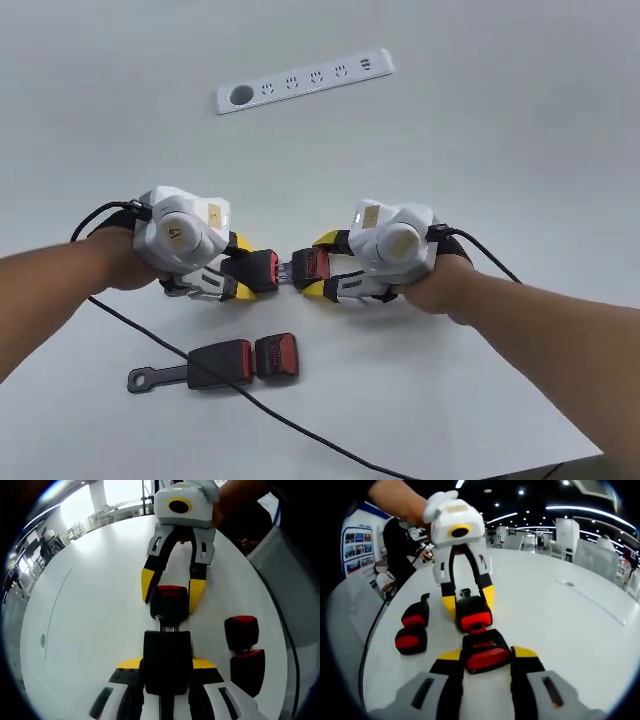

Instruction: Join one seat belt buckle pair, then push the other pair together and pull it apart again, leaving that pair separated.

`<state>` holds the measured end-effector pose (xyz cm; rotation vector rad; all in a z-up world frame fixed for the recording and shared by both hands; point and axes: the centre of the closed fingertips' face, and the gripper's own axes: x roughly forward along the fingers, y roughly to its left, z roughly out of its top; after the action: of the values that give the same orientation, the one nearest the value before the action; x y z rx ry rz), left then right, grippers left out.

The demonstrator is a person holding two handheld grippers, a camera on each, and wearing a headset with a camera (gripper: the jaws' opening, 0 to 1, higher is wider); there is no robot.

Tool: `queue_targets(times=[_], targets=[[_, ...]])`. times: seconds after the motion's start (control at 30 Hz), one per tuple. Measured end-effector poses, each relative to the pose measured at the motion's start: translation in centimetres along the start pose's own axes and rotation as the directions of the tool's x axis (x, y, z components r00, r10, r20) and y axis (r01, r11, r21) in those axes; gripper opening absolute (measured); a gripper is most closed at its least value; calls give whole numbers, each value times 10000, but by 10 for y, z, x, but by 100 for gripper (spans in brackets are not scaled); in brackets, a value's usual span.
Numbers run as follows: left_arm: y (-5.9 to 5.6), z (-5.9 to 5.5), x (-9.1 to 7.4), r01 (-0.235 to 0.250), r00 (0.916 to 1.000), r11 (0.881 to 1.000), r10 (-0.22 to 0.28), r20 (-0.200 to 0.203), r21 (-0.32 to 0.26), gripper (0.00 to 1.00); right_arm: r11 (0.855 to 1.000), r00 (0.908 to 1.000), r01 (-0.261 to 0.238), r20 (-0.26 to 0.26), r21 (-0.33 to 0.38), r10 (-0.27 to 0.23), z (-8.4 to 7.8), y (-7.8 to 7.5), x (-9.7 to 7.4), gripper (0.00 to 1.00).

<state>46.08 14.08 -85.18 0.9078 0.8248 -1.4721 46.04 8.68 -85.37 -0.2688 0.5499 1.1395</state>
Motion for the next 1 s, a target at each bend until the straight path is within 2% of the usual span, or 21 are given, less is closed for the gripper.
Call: queue_targets(times=[0.13,0.47,1.0], targets=[[0,0,0,33,10000,10000,-32,-49,79,34,10000,10000,-23,-40,77,24,8,5,9,35],[0,0,0,53,9999,9999,-51,-111,123,34,9991,9997,206,-145,362,-201,8,4,12,35],[0,0,0,52,9996,9999,-48,-295,130,34,9980,9981,549,-282,310,-541,9,5,13,36]])
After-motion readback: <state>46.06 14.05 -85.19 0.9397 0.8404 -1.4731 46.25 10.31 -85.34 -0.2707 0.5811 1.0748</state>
